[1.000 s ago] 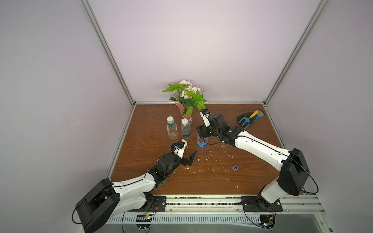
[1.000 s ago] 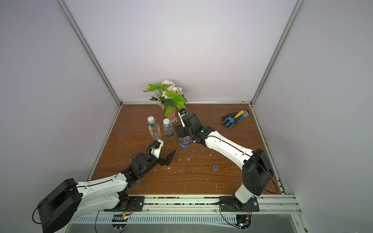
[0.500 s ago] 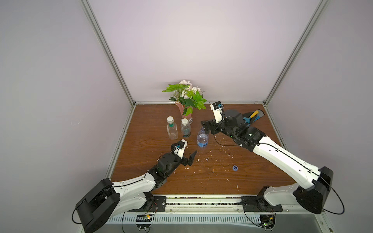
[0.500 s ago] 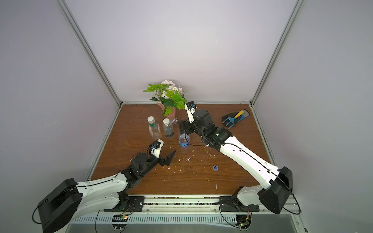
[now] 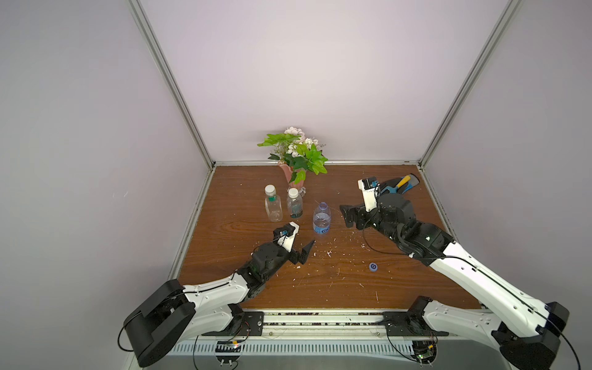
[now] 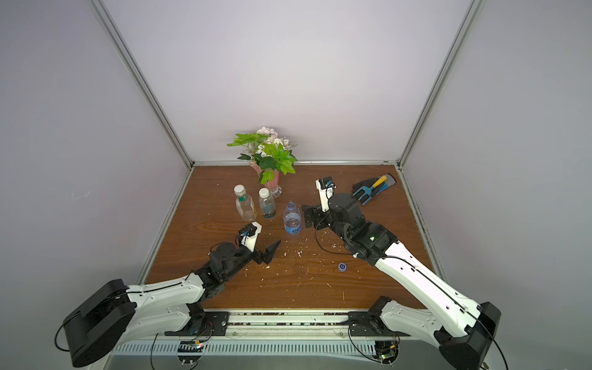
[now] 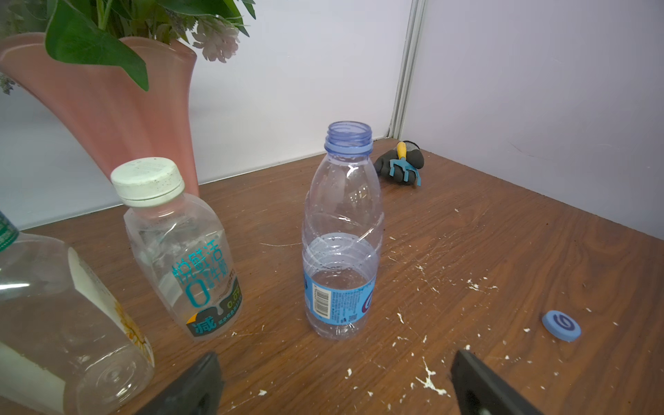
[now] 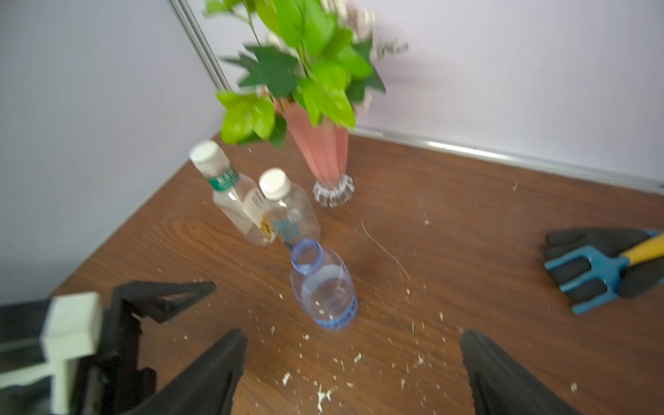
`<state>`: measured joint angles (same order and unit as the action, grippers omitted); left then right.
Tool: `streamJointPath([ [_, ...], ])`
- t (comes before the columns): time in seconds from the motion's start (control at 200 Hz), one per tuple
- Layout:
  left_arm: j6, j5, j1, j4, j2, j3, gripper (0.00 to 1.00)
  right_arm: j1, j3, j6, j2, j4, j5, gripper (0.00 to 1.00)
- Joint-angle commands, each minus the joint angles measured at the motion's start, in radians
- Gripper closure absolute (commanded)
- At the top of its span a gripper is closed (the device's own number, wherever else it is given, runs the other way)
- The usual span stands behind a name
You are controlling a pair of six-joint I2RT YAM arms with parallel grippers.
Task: Screw on the bottle caps
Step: Pick up the plastic bottle at the center of the board.
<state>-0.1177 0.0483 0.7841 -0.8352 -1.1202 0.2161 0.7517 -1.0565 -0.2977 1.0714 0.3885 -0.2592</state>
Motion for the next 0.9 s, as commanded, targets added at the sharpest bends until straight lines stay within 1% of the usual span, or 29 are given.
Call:
streamJointPath([
  [0.0, 0.020, -0.055, -0.007, -0.041, 0.000, 0.006, 0.00, -0.048, 0.080, -0.090, 0.001, 0.080, 0.012, 0.05],
  [0.12, 0.033, -0.083, -0.007, -0.056, 0.011, -0.001, 0.00, -0.127, 0.164, -0.133, 0.015, 0.119, 0.067, 0.09],
  [0.23, 0.046, -0.091, -0.007, -0.061, 0.012, -0.001, 0.00, -0.152, 0.230, -0.169, 0.002, 0.135, 0.071, 0.12],
  [0.275, 0.050, -0.097, -0.008, -0.059, 0.010, 0.002, 0.00, -0.156, 0.256, -0.187, -0.003, 0.143, 0.070, 0.14],
  [0.34, 0.056, -0.110, -0.007, -0.055, 0.007, 0.008, 0.01, -0.158, 0.292, -0.213, -0.006, 0.150, 0.076, 0.16],
  [0.605, 0.089, -0.144, -0.008, -0.030, 0.000, 0.025, 0.00, -0.160, 0.431, -0.280, 0.016, 0.134, 0.108, 0.13],
  [0.691, 0.101, -0.150, -0.007, -0.017, 0.003, 0.025, 0.00, -0.158, 0.437, -0.301, 0.014, 0.126, 0.121, 0.13],
  [0.846, 0.123, -0.168, -0.007, 0.012, 0.018, 0.029, 0.00, -0.158, 0.470, -0.357, 0.026, 0.137, 0.105, 0.19],
  [0.896, 0.133, -0.171, -0.008, 0.020, 0.024, 0.027, 0.00, -0.158, 0.482, -0.374, 0.037, 0.132, 0.120, 0.24],
])
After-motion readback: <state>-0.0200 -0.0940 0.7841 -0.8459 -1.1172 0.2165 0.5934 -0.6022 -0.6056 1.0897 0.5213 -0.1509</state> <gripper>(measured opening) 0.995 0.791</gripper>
